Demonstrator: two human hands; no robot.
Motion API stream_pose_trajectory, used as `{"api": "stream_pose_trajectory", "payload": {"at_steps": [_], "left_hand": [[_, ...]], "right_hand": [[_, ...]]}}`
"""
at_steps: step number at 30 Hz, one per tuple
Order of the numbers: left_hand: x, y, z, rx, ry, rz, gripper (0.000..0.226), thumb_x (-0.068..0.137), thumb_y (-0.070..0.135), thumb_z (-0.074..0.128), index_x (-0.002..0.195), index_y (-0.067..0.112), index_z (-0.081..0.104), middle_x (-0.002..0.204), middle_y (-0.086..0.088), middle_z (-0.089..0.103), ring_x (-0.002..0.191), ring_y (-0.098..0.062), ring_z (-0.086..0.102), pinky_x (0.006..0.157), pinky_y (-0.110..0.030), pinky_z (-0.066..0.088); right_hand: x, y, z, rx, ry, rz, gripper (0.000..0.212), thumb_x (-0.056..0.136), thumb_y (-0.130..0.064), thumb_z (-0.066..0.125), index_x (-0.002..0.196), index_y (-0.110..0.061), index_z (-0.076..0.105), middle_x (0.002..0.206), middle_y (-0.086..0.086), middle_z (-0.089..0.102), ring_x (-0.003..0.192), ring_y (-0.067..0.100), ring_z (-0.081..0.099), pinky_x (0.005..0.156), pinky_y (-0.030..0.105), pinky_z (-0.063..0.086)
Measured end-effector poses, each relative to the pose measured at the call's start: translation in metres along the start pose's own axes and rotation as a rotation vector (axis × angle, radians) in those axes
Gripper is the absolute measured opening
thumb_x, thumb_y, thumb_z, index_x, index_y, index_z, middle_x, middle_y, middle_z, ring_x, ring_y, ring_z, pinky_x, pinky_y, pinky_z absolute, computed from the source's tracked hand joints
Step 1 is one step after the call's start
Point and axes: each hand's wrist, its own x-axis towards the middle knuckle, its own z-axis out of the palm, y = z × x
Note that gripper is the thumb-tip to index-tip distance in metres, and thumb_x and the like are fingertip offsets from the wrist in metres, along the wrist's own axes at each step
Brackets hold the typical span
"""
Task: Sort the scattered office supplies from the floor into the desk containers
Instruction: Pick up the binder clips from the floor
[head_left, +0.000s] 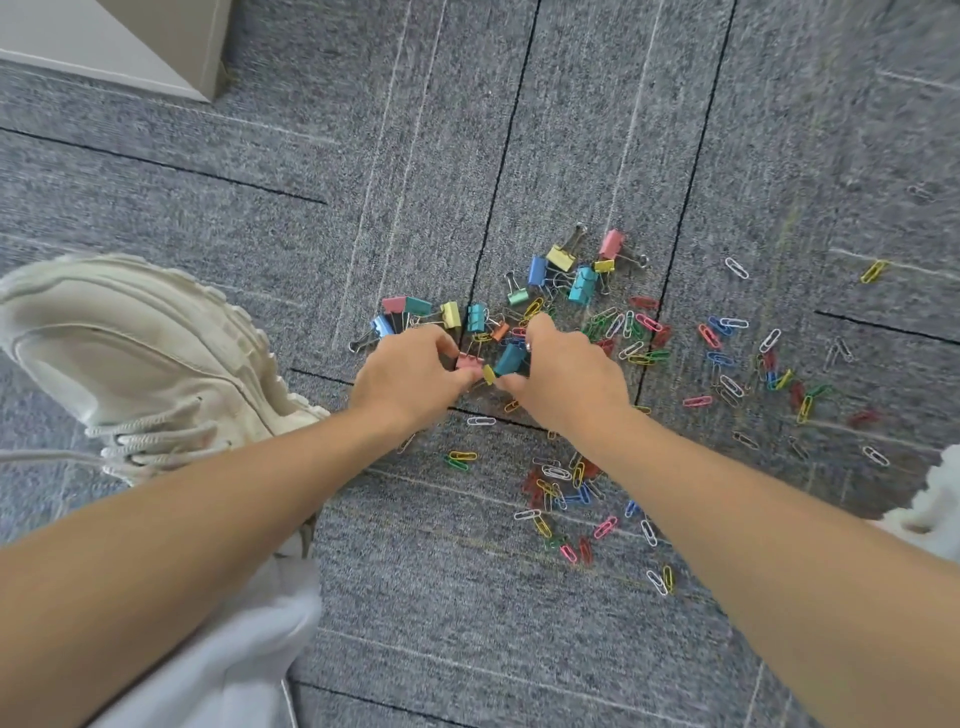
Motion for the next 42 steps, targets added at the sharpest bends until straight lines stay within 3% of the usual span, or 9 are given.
{"api": "stream_pose_trajectory", "payload": {"at_steps": [6, 9, 13, 17, 22, 27, 34, 38, 42], "left_hand": [[-0.002, 0.005, -0.002, -0.226, -0.081, -0.025, 0.016, 0.082, 0.023, 0.073, 0.076, 0.025, 0.059, 0.093, 0.005, 0.062, 0.079, -0.012, 0.06, 0.072, -0.03, 0.049], [-0.005, 0.002, -0.009, -0.361, -0.167, 0.043, 0.016, 0.083, 0.017, 0.062, 0.074, 0.02, 0.05, 0.081, 0.002, 0.058, 0.064, -0.012, 0.05, 0.065, -0.03, 0.046], [-0.01, 0.003, -0.023, -0.623, -0.341, 0.002, 0.02, 0.089, 0.002, 0.054, 0.075, 0.012, 0.044, 0.072, -0.005, 0.052, 0.053, -0.01, 0.038, 0.047, -0.019, 0.036], [-0.009, 0.006, -0.03, -0.97, -0.499, -0.142, 0.026, 0.085, -0.012, 0.043, 0.077, 0.012, 0.041, 0.078, -0.011, 0.061, 0.051, -0.011, 0.038, 0.039, -0.019, 0.032], [-0.007, 0.007, -0.033, -1.09, -0.55, -0.164, 0.044, 0.086, -0.013, 0.041, 0.118, 0.012, 0.057, 0.07, -0.008, 0.06, 0.053, -0.013, 0.044, 0.041, -0.021, 0.031], [-0.006, 0.003, -0.041, -1.189, -0.586, -0.176, 0.032, 0.068, -0.01, 0.044, 0.092, 0.009, 0.055, 0.081, -0.006, 0.057, 0.061, -0.017, 0.054, 0.044, -0.025, 0.042], [0.002, -0.002, -0.056, -1.189, -0.502, -0.093, 0.01, 0.057, 0.007, 0.051, 0.062, 0.015, 0.052, 0.07, -0.003, 0.049, 0.055, -0.012, 0.042, 0.043, -0.017, 0.031], [0.008, -0.011, -0.053, -0.797, -0.349, -0.024, 0.026, 0.084, 0.02, 0.065, 0.066, 0.01, 0.049, 0.064, -0.005, 0.053, 0.05, -0.012, 0.037, 0.042, -0.018, 0.033], [0.006, -0.02, -0.049, -0.096, -0.089, 0.186, 0.052, 0.091, 0.049, 0.06, 0.056, 0.012, 0.049, 0.091, -0.013, 0.073, 0.079, -0.01, 0.067, 0.078, -0.03, 0.054]], "right_hand": [[0.009, 0.013, -0.009, 0.064, -0.109, -0.034, 0.026, 0.087, -0.037, 0.065, 0.079, -0.017, 0.052, 0.076, 0.001, 0.061, 0.072, 0.024, 0.061, 0.066, 0.035, 0.052], [0.008, 0.025, -0.016, 0.32, -0.152, -0.082, 0.023, 0.086, -0.022, 0.062, 0.075, -0.004, 0.053, 0.066, 0.006, 0.053, 0.058, 0.02, 0.044, 0.055, 0.029, 0.034], [0.005, 0.03, -0.027, 0.809, -0.253, 0.062, 0.006, 0.085, 0.004, 0.054, 0.081, 0.0, 0.051, 0.073, 0.016, 0.054, 0.059, 0.021, 0.046, 0.053, 0.031, 0.036], [0.008, 0.024, -0.031, 1.288, -0.291, 0.237, 0.05, 0.075, 0.024, 0.03, 0.101, -0.012, 0.054, 0.071, 0.013, 0.055, 0.06, 0.022, 0.052, 0.058, 0.035, 0.038], [0.01, 0.016, -0.038, 1.494, -0.378, 0.25, 0.048, 0.073, 0.018, 0.032, 0.091, -0.014, 0.063, 0.08, 0.01, 0.059, 0.064, 0.02, 0.054, 0.058, 0.03, 0.043], [0.014, 0.0, -0.039, 1.604, -0.397, 0.324, 0.012, 0.092, -0.012, 0.053, 0.081, -0.015, 0.051, 0.081, 0.001, 0.058, 0.062, 0.014, 0.053, 0.049, 0.024, 0.036], [0.033, -0.022, -0.024, 0.55, -0.015, -0.052, 0.026, 0.087, -0.04, 0.071, 0.091, -0.019, 0.056, 0.069, 0.0, 0.055, 0.058, 0.016, 0.049, 0.055, 0.031, 0.042], [0.036, -0.036, -0.02, 0.031, 0.022, -0.125, 0.028, 0.088, -0.041, 0.066, 0.106, -0.024, 0.053, 0.096, 0.001, 0.059, 0.084, 0.027, 0.059, 0.065, 0.035, 0.043], [0.036, -0.036, -0.016, -0.032, 0.048, -0.154, 0.023, 0.089, -0.033, 0.065, 0.1, -0.02, 0.05, 0.103, 0.003, 0.056, 0.09, 0.03, 0.058, 0.074, 0.04, 0.047]]}}
